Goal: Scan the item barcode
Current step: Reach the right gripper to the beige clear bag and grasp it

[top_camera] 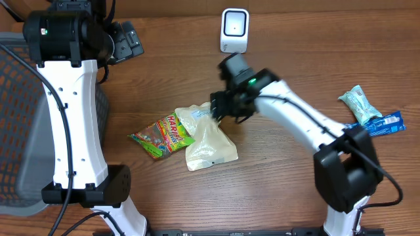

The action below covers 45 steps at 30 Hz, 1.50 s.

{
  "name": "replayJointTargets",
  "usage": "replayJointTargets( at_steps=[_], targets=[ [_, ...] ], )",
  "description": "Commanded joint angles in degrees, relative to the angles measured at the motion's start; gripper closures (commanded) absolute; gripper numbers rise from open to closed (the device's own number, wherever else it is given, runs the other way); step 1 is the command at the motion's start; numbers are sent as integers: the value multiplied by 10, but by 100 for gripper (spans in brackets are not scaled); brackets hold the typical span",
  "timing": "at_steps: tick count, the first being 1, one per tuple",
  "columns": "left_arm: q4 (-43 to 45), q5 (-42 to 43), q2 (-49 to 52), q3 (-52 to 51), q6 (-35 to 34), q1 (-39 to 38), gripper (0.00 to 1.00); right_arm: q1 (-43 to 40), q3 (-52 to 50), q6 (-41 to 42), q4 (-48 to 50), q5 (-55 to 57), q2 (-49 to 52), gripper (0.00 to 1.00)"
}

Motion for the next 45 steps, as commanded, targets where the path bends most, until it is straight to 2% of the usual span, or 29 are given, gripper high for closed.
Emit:
replayJointTargets(
  at_steps=[1, 13, 16, 22, 23, 25, 28, 29, 34, 36, 40, 41, 45],
  targets=[
    [0, -7, -7, 7, -4, 0, 0, 43, 7, 7, 14, 83, 3, 24],
    [0, -7, -7, 7, -4, 0, 0, 148, 7, 23, 4, 95, 36, 31],
    [0, -7, -7, 7, -4, 0, 0, 152, 7, 71, -2, 123, 60, 37],
    [0, -7, -7, 7, -4, 0, 0, 122, 7, 131, -22, 123, 66, 62],
    [0, -7, -7, 7, -4, 0, 0, 119, 7, 139, -27, 123, 66, 76],
    [0, -7, -7, 7, -4, 0, 0, 115, 7, 139, -30, 123, 66, 87],
    [0, -8, -7, 7, -4, 0, 0, 100, 15, 140, -45, 123, 65, 95],
    [0, -7, -7, 7, -4, -1, 0, 78, 29, 123, -77, 124, 64, 96],
    [0, -8, -7, 7, -4, 0, 0, 34, 31, 33, -91, 144, 64, 95],
    [0, -7, -7, 7, -4, 0, 0, 23, 32, -14, -86, 150, 64, 88],
    [0, -7, -7, 7, -4, 0, 0, 14, 75, -77, -94, 156, 64, 52],
    [0, -7, -7, 7, -4, 0, 0, 14, 96, -80, -100, 158, 64, 47],
    [0, -7, -7, 7, -4, 0, 0, 35, 148, -91, -99, 158, 64, 42]
  ],
)
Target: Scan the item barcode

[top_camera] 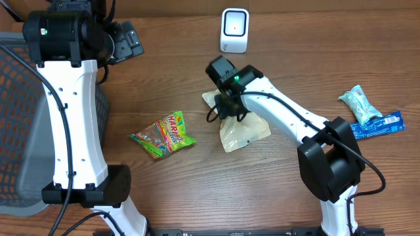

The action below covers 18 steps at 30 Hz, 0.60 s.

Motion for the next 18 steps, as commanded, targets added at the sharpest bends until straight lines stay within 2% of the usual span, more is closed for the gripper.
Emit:
replayJointTargets(
  at_steps=[1, 4, 9, 12, 15, 18],
  targets=[
    [0, -7, -7, 7, -4, 0, 0, 24, 49, -32, 17, 8, -3, 42],
    [0, -7, -7, 7, -4, 0, 0, 54, 45, -68, 59, 24, 3, 41],
    [0, -8, -7, 7, -4, 0, 0, 94, 35, -109, 96, 169, 41, 34],
    [0, -7, -7, 7, -4, 0, 0, 104, 35, -165, 94, 216, 76, 23],
    [0, -7, -7, 7, -4, 0, 0, 106, 35, -194, 102, 298, 110, 5],
    [0, -7, -7, 7, -4, 0, 0, 102, 35, -225, 117, 329, 132, 0]
  ],
)
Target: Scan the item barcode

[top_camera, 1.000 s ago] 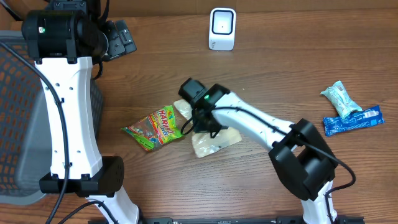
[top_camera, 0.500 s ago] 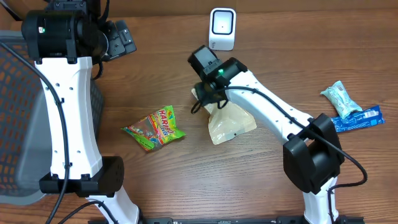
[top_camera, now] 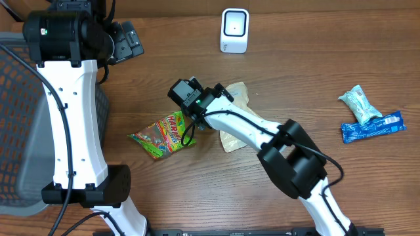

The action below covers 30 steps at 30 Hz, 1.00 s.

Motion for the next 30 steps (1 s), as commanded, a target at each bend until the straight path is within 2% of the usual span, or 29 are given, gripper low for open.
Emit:
replayJointTargets(
  at_steps=[1, 3, 5, 6, 8, 11, 15, 17, 18, 20, 22, 24, 27, 30],
  targets=[
    [0, -7, -7, 6, -3, 0, 0, -8, 0, -56, 17, 79, 24, 0],
    [0, -7, -7, 6, -3, 0, 0, -14, 0, -56, 19, 78, 27, 1],
    [0, -7, -7, 6, -3, 0, 0, -19, 0, -56, 19, 78, 27, 12],
    [0, -7, -7, 6, -3, 0, 0, -22, 0, -53, 18, 78, 27, 29],
    [0, -7, -7, 6, -3, 0, 0, -25, 0, -44, 17, 78, 27, 44],
    [0, -7, -7, 6, -3, 0, 0, -28, 0, -38, 14, 68, 27, 73],
    [0, -7, -7, 6, -3, 0, 0, -26, 0, -39, -2, 57, 27, 79],
    [0, -7, -7, 6, -3, 0, 0, -22, 0, -38, -9, 54, 27, 93],
    [0, -7, -7, 6, -3, 0, 0, -21, 0, -29, -10, 54, 27, 96],
    [0, -7, -7, 6, -3, 0, 0, -20, 8, 13, -26, 52, 25, 96],
    [0, -8, -7, 6, -3, 0, 0, -22, 39, 29, -64, -17, 18, 96],
    [0, -8, -7, 6, -3, 0, 1, -34, 80, 37, -99, -111, 3, 96],
    [0, -7, -7, 6, -3, 0, 0, -80, 157, 40, -163, -343, -32, 96],
    [0, -8, -7, 6, -3, 0, 0, -142, 179, 36, -180, -556, -62, 96]
  ],
)
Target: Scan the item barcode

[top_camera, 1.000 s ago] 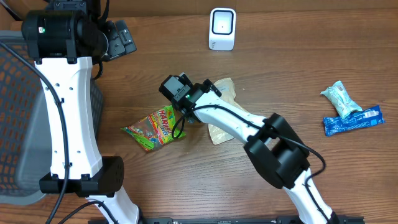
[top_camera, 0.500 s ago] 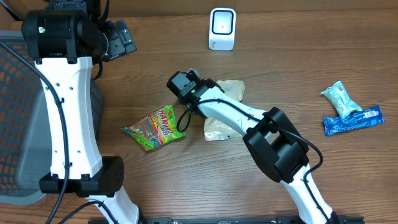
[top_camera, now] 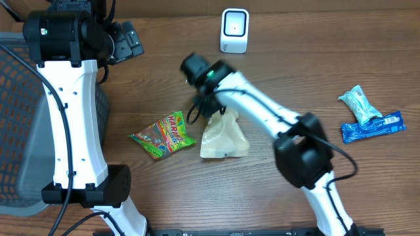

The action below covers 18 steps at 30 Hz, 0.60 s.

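Observation:
A pale beige pouch (top_camera: 224, 136) lies in the middle of the table, its narrow top end under my right gripper (top_camera: 211, 109), which looks shut on that end. The right wrist (top_camera: 199, 66) is blurred with motion. The white barcode scanner (top_camera: 234, 29) stands at the far edge, well beyond the pouch. My left gripper (top_camera: 126, 39) hangs at the far left, away from the items; its jaws are too dark to read.
A colourful gummy bag (top_camera: 163, 135) lies just left of the pouch. A pale green snack pack (top_camera: 359, 103) and a blue wrapper (top_camera: 373, 126) lie at the right edge. A grey mesh basket (top_camera: 14, 131) sits at the left behind the left arm.
The right wrist has gone from left of the pouch to a spot farther back, nearer the scanner. The pouch has swung and now lies nearer the front, spread flat. The left arm is unchanged.
The pouch first lay against the gummy bag with my right gripper at its top. Then it was off to the right, clear of the bag. Then the wrist was turned leftward with the pouch partly under the arm. Now the pouch trails below the gripper at mid-table.

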{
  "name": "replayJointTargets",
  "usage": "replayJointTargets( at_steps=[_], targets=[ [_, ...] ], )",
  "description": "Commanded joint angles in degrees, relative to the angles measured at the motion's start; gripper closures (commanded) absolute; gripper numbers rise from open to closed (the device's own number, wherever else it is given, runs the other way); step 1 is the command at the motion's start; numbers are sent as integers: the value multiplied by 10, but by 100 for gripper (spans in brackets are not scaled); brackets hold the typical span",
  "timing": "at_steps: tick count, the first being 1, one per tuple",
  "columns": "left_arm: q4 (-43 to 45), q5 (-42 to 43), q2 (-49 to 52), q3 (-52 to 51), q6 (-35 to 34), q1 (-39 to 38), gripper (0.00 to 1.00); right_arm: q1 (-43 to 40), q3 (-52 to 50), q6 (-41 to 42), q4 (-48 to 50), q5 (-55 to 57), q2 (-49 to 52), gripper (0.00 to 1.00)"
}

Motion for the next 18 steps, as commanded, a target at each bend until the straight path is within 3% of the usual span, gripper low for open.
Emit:
replayJointTargets(
  at_steps=[1, 4, 7, 14, 18],
  targets=[
    [0, -8, -7, 6, -4, 0, 0, -76, 30, -2, 2, -303, -61, 96],
    [0, -8, -7, 6, -4, 0, 0, -154, 16, -42, 16, -516, -56, 96],
    [0, -8, -7, 6, -4, 0, 0, -207, -22, -46, 40, -607, -44, 96],
    [0, -8, -7, 6, -4, 0, 0, -247, -181, -11, 176, -683, -7, 96],
    [0, -8, -7, 6, -4, 0, 0, -272, -189, 23, 200, -576, -7, 96]
  ],
)
